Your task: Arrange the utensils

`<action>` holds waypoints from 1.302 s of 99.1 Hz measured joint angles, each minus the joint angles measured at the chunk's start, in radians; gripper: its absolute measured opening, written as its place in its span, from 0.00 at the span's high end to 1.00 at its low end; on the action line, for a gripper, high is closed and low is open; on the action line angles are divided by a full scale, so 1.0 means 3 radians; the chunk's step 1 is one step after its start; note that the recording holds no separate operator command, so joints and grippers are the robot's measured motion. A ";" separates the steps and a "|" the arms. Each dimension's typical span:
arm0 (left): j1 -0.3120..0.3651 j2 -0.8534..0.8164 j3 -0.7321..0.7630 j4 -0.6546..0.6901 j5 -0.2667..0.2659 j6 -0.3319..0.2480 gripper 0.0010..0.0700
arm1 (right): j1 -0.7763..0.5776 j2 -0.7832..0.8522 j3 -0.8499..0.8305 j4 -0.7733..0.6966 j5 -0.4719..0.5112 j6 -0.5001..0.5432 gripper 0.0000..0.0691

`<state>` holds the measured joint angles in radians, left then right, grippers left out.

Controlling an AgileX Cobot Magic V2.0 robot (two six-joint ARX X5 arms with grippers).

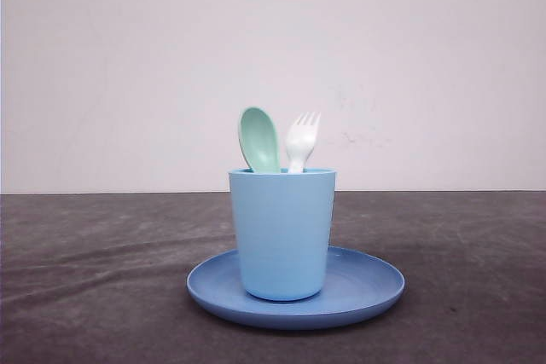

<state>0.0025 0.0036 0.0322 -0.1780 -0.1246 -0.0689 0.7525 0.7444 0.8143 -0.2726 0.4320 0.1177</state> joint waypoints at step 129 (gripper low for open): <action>0.0000 0.0000 0.0000 -0.0001 0.0000 0.0000 0.98 | -0.2449 -0.2377 -0.2622 0.0244 -0.1283 -0.0242 1.00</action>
<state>0.0025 0.0036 0.0322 -0.1783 -0.1246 -0.0689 0.0177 0.0315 0.0277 -0.1993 0.0471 0.0452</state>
